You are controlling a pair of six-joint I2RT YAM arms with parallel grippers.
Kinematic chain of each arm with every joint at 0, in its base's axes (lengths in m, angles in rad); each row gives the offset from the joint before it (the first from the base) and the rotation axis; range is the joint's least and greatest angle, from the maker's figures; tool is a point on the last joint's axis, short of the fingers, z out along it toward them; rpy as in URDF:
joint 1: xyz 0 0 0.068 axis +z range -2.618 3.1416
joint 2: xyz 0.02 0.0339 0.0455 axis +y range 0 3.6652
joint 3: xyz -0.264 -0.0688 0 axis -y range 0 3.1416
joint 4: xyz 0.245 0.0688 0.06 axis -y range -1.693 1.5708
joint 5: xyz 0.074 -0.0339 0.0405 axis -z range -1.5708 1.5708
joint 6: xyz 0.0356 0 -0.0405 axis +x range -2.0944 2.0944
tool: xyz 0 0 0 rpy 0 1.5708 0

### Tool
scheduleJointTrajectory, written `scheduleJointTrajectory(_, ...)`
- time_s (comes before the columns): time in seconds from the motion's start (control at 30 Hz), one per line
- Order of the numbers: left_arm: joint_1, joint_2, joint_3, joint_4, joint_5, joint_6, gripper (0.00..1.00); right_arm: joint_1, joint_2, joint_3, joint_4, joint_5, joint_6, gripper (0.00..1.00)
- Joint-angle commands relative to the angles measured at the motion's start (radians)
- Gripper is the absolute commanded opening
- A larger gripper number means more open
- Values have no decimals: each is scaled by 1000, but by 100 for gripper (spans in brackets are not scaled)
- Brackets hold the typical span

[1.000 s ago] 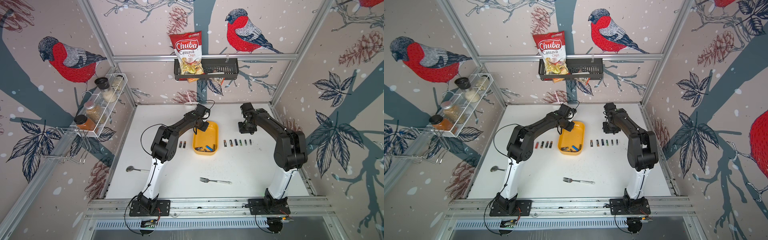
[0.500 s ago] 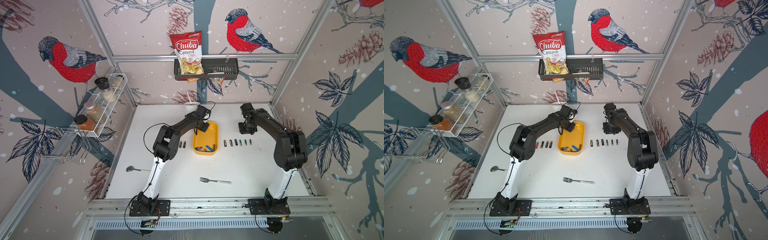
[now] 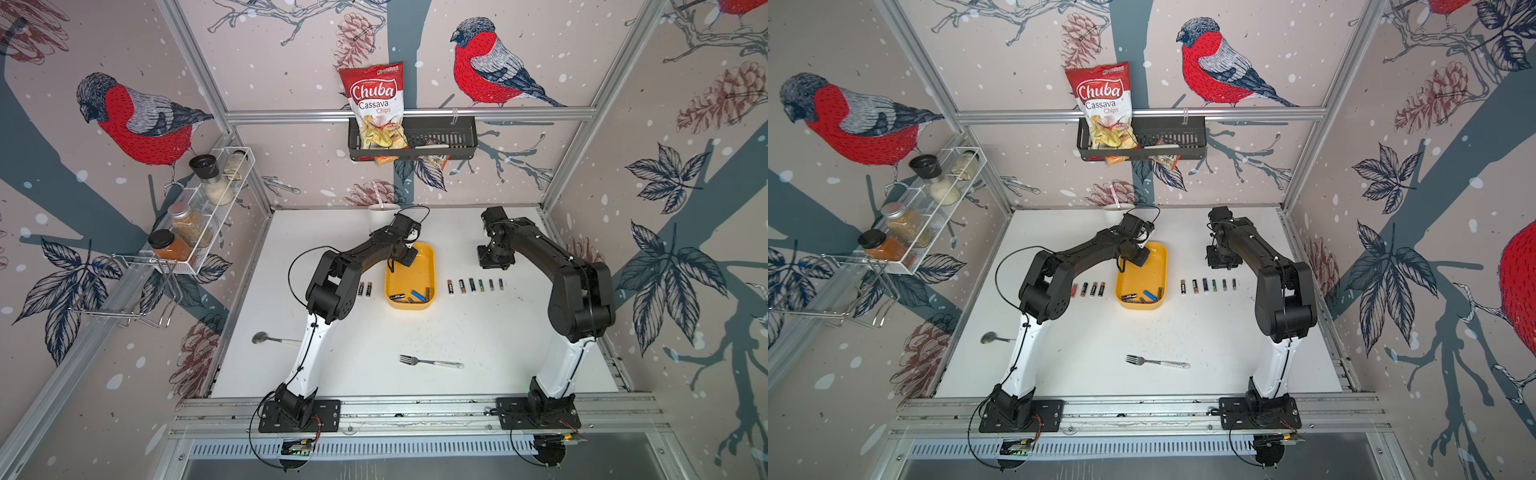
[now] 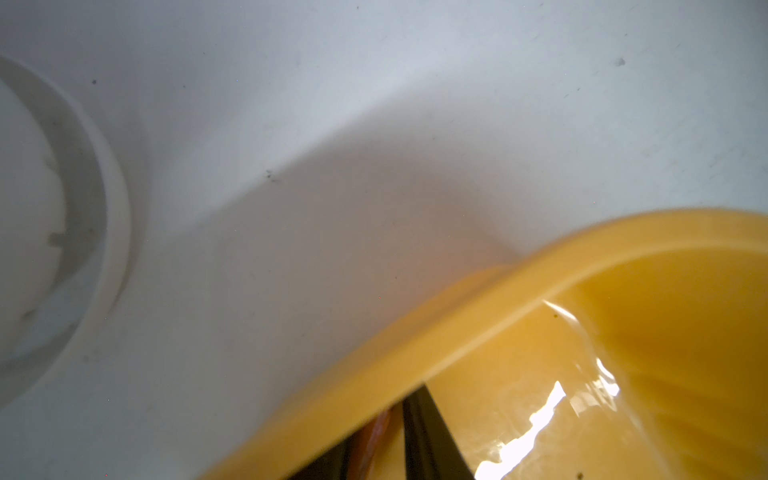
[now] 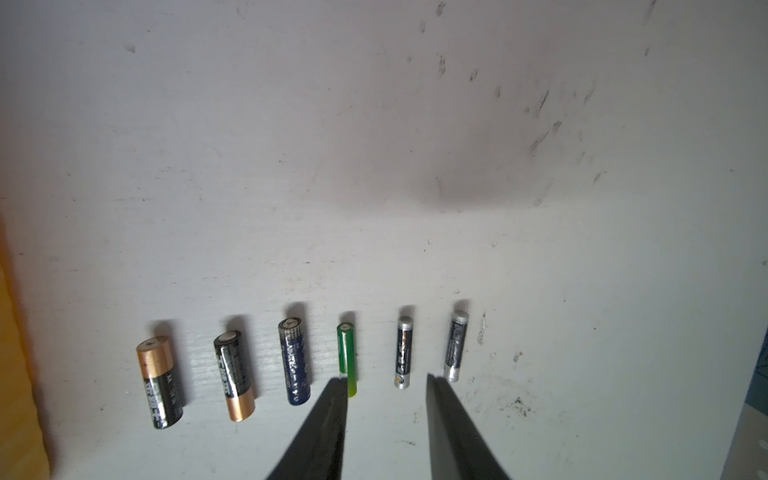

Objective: Take the batteries out of the storage box
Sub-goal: Pick up the battery from the storage box.

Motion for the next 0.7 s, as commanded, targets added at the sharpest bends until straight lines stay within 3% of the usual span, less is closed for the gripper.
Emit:
scheduleJointTrajectory(0.0, -3, -9, 0, -28, -4, -9, 21, 0, -11, -1, -5, 4, -4, 38)
scheduleJointTrajectory(0.67, -5, -61, 15, -85, 35, -54, 14, 7, -22, -28, 29, -28, -1, 38)
